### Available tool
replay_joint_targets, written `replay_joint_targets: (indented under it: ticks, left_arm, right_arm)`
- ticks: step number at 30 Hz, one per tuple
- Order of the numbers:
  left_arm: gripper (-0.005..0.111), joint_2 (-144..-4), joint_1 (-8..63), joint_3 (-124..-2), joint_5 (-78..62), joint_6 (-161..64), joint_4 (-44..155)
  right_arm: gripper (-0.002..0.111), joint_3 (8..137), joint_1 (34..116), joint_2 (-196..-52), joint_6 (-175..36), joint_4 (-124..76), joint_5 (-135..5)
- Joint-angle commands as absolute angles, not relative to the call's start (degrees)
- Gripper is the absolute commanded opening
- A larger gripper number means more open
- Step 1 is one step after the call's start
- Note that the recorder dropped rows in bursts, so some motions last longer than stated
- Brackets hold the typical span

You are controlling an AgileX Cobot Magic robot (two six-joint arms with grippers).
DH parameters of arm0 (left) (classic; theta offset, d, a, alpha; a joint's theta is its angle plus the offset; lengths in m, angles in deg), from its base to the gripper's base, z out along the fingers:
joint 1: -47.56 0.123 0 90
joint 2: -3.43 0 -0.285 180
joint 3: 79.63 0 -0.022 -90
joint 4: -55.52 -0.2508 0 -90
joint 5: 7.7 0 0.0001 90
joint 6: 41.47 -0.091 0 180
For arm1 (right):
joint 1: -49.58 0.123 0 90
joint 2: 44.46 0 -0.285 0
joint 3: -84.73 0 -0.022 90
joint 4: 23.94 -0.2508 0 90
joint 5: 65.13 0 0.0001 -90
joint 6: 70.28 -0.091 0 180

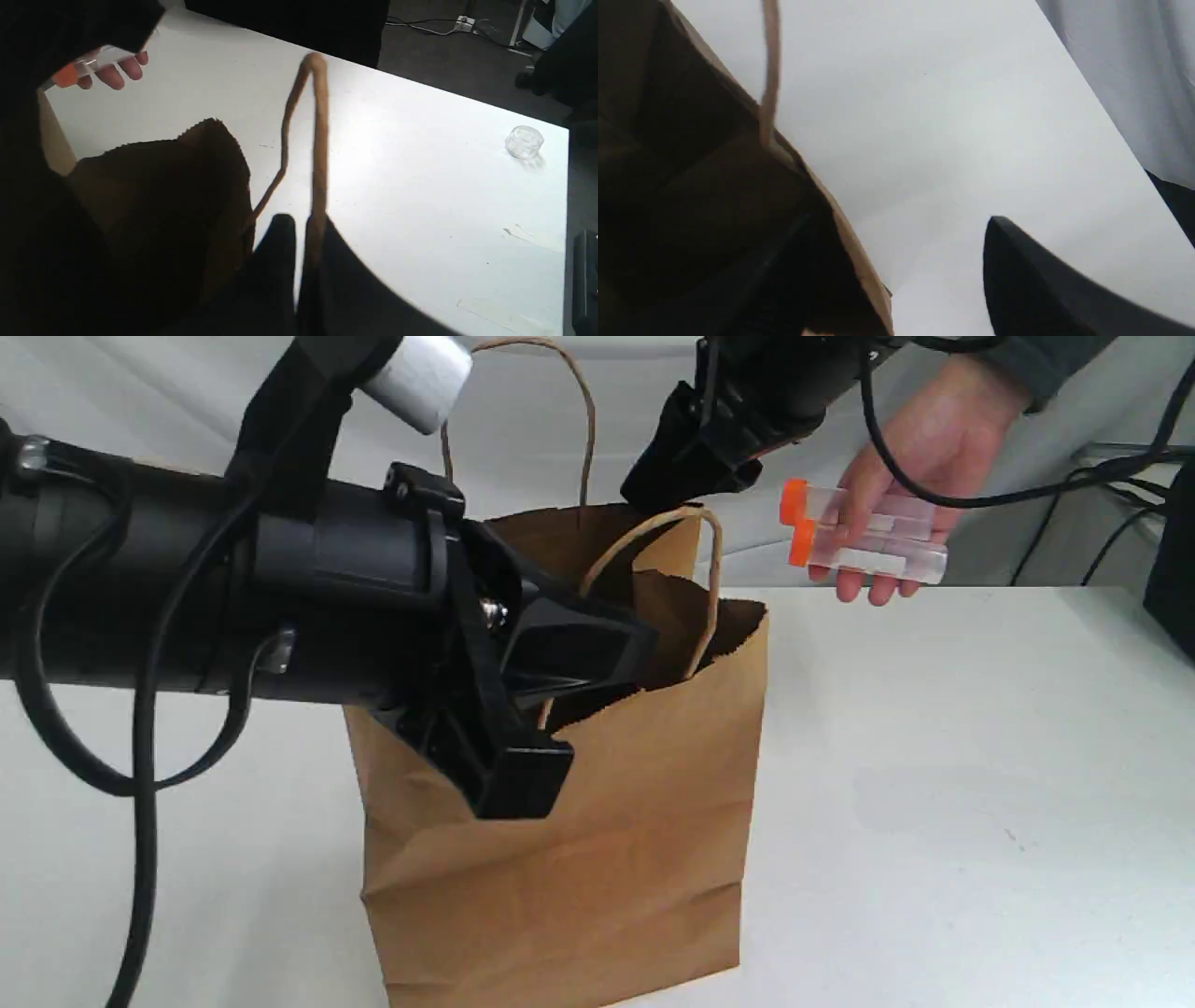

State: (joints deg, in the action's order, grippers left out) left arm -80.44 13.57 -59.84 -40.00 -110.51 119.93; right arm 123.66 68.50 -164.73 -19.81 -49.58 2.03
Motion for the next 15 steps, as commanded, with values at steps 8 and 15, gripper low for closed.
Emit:
replay_joint_targets:
  ticks: [8, 15]
  left_arm:
    - [0.000, -80.30, 13.31, -60.05, -39.41, -110.74, 120.49]
    - [0.000, -80.30, 13.31, -60.05, -39.41, -110.74, 120.49]
  right_arm:
    - [0.054, 123.91, 68.49, -165.15, -18.03, -50.45, 2.34]
    - [0.054, 123.91, 68.49, -168.81, -18.16, -53.14, 2.45]
